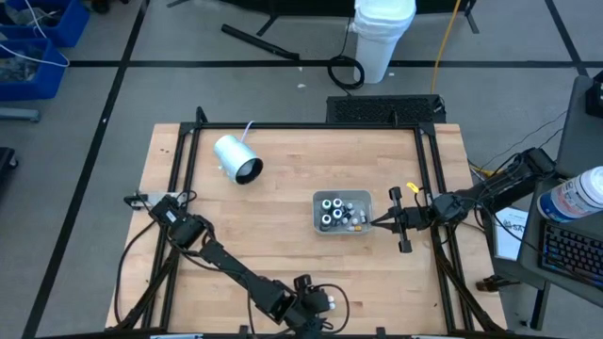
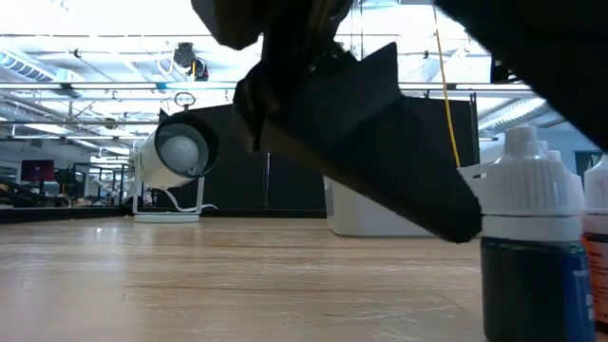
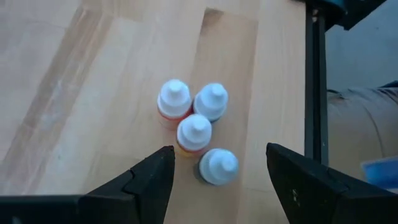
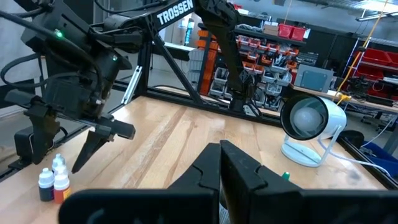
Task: Pick & Place food coloring
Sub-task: Put the small blue food coloring bottle into the gray bin
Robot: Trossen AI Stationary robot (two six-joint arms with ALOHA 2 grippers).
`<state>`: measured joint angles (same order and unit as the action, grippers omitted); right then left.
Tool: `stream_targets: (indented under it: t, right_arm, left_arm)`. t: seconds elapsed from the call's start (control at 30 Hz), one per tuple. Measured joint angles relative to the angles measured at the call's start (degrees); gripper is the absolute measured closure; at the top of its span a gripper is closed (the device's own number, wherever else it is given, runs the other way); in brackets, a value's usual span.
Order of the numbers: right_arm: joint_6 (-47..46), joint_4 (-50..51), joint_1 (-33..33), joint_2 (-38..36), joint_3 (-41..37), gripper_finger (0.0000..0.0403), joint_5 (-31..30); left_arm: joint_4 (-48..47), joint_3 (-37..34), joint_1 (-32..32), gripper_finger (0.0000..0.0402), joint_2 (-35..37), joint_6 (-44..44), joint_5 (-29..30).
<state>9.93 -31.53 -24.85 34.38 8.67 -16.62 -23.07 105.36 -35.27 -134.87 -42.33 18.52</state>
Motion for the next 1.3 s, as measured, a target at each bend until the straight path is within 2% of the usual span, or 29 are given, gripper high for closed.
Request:
stream_targets:
  t: [0.13,0.67,1.0,1.3]
  right_arm:
    - [0.0,0.0,0.0,0.0,0.0,0.0399,0.0]
    - [-0.2,0.5,0.0,0.0,0.0,0.0399,0.0]
    - [-0.2,0.5,0.0,0.0,0.0,0.0399,0.0]
    - [-0.2,0.5,0.0,0.0,0.0,0.0399,0.0]
  left_arm:
    - [0.3,0.0,0.0,0.0144,0.0,1.5,1.6]
    - [-0.7,0.0,0.1,0.0147,0.0,2.2,1.0]
    - [-0.7,0.0,0.1,0.0222,0.0,3.0,-1.2]
    - [-0.2,0.0,0.3,0.0270,0.0,3.0,-1.7]
